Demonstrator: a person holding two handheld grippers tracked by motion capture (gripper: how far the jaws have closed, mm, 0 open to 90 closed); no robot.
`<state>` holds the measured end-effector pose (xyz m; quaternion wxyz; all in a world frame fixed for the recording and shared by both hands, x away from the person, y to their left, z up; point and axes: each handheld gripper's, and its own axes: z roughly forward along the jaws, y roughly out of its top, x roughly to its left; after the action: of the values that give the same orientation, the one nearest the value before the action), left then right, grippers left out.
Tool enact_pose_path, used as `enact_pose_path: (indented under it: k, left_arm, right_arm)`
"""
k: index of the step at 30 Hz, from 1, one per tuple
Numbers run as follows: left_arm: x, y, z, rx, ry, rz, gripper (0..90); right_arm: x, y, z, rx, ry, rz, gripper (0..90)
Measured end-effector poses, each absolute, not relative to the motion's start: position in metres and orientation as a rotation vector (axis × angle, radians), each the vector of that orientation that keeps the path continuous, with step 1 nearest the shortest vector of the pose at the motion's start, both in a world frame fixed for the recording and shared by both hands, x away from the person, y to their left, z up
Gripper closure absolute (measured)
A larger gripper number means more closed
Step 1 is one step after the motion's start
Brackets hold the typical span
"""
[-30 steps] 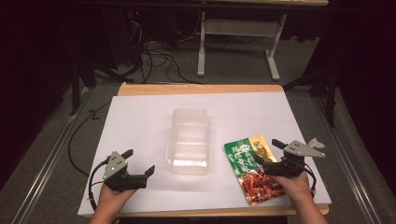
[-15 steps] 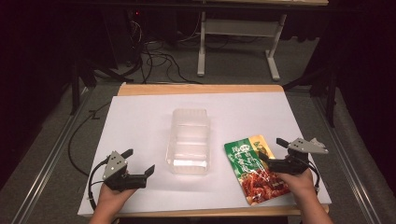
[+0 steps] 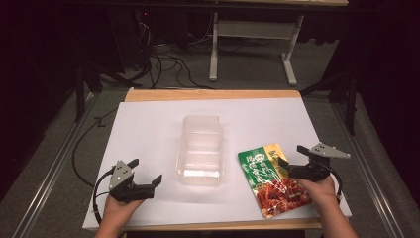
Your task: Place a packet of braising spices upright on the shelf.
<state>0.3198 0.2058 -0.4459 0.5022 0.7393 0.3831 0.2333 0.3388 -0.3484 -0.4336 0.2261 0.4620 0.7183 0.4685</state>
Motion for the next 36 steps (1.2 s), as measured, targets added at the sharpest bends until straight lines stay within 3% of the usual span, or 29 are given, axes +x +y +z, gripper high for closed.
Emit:
enact_pose_path:
  k: [14,36]
  left_arm:
    - [0.317,0.209,-0.444,1.763,0.946,0.584,0.0]
    - [0.313,0.207,-0.446,1.802,0.930,0.582,0.0]
  right_arm:
    - [0.347,-0.360,-0.442,1.385,2.009,1.264,8.5]
    - [0.382,-0.385,-0.466,1.614,2.114,1.363,23.4]
